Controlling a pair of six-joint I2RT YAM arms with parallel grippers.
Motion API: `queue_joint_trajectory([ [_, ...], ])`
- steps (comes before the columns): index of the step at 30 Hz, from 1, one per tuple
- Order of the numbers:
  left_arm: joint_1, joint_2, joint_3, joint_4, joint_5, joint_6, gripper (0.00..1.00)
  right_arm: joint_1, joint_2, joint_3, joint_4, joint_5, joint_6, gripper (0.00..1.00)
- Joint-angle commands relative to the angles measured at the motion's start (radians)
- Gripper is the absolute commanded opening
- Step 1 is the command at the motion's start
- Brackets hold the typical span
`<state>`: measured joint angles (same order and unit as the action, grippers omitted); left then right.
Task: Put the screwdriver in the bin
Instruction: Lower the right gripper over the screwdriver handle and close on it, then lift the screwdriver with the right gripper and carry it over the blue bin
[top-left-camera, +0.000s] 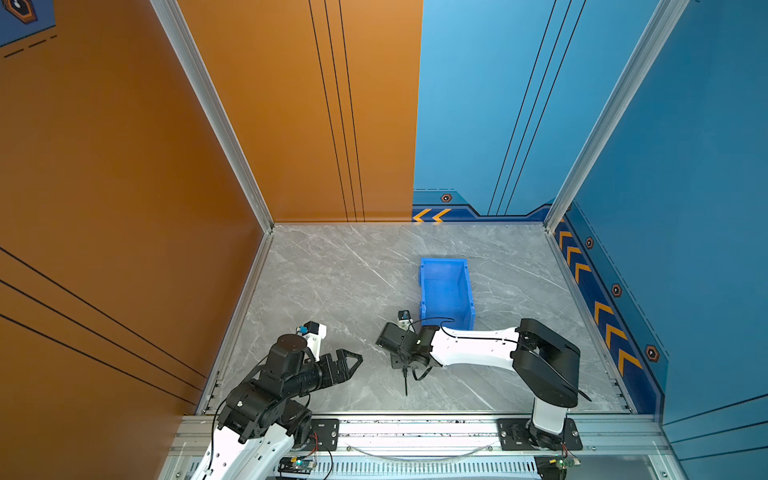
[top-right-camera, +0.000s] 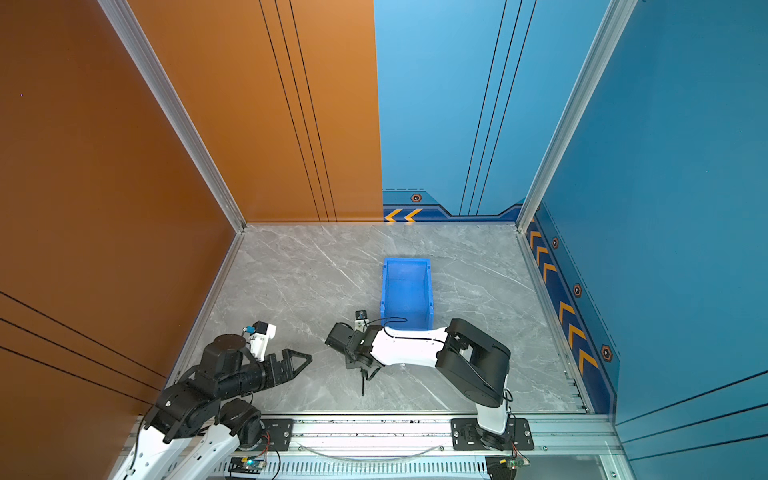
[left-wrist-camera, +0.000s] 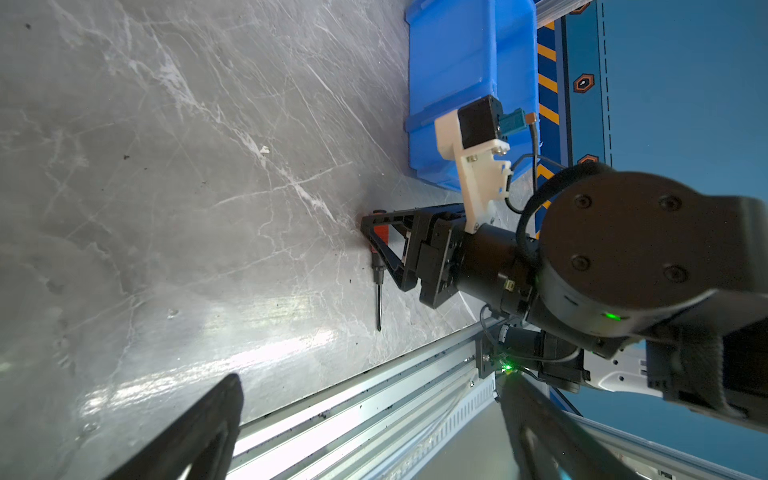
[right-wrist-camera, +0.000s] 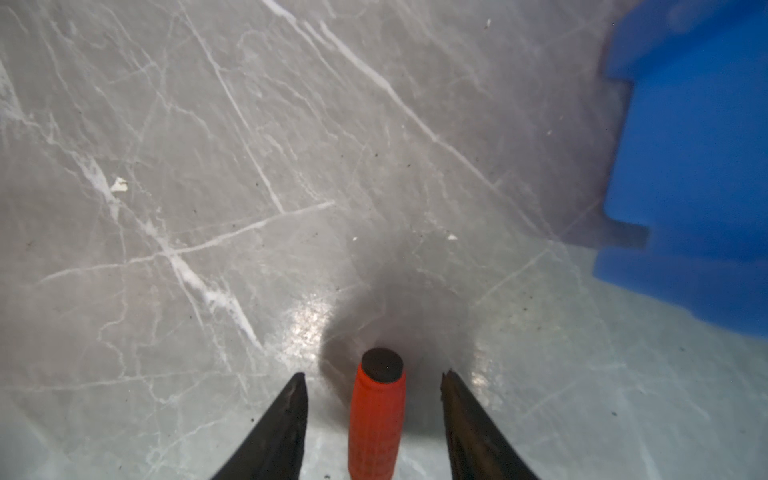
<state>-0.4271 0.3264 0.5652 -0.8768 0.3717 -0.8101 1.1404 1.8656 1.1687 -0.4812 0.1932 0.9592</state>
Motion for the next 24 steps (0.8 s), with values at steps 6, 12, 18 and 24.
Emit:
queue_joint_trajectory([
  [6, -0.01, -0.038, -0.021, -0.05, 0.004, -0.03, 0.98, -0.001, 0.039, 0.008, 0.003, -0.024, 0.018, 0.42],
  [12, -0.011, -0.042, -0.031, -0.061, -0.014, -0.032, 0.98, 0.001, 0.031, 0.001, 0.0, -0.016, 0.016, 0.29],
  [18, -0.011, -0.034, -0.025, -0.06, -0.026, -0.023, 0.98, 0.002, 0.024, -0.002, -0.007, -0.011, 0.015, 0.13],
  [24, -0.012, -0.029, 0.003, -0.058, -0.06, -0.015, 0.98, 0.005, -0.017, 0.012, -0.006, 0.013, -0.017, 0.02],
])
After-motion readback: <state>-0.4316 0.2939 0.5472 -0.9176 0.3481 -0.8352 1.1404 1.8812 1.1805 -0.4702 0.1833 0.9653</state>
